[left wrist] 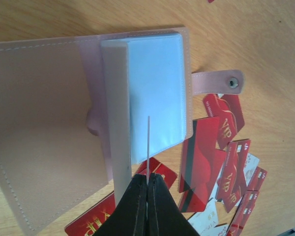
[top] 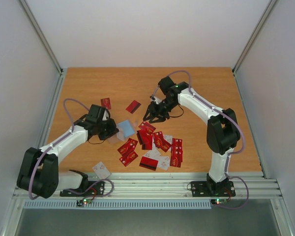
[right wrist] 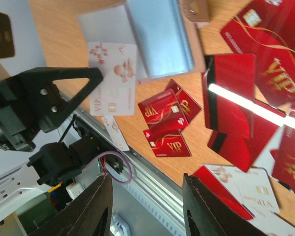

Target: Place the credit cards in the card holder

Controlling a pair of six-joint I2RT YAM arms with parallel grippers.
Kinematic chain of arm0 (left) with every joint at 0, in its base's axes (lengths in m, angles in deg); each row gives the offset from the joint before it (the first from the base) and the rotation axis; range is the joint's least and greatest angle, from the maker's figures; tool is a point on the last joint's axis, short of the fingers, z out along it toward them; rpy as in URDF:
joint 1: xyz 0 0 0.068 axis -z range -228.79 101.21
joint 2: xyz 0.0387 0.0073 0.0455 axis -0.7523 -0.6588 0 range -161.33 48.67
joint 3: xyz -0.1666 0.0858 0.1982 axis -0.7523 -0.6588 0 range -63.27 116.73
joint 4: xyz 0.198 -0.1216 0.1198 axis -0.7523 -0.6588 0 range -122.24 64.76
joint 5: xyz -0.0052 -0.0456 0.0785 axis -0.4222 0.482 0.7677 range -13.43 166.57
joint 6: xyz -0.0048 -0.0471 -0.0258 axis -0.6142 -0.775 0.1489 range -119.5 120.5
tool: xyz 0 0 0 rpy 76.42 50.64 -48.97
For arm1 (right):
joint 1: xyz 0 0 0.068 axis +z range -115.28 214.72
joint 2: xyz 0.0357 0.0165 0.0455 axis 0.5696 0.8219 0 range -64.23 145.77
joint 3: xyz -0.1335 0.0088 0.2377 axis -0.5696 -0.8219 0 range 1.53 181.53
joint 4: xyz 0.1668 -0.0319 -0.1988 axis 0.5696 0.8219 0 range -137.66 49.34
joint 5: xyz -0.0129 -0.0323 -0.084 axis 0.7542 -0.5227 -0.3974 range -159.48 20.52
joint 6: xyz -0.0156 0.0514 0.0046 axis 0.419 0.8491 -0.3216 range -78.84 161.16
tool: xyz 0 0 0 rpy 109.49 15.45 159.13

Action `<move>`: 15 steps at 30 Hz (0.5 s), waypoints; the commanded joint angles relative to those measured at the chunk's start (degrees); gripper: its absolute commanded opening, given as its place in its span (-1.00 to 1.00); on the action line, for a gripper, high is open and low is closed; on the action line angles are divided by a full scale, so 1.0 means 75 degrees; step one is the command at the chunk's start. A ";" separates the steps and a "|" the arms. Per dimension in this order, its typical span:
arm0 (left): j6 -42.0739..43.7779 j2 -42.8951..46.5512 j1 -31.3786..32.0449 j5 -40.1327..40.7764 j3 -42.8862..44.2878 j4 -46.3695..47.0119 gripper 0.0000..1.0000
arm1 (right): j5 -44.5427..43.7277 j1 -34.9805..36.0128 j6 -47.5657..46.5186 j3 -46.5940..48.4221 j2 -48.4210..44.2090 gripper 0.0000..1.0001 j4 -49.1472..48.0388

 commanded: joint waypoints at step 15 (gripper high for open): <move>0.0015 0.0304 -0.0470 -0.0374 -0.1298 0.1481 -1.00 | 0.0574 0.0968 0.0488 0.1515 0.1655 -0.20 -0.1012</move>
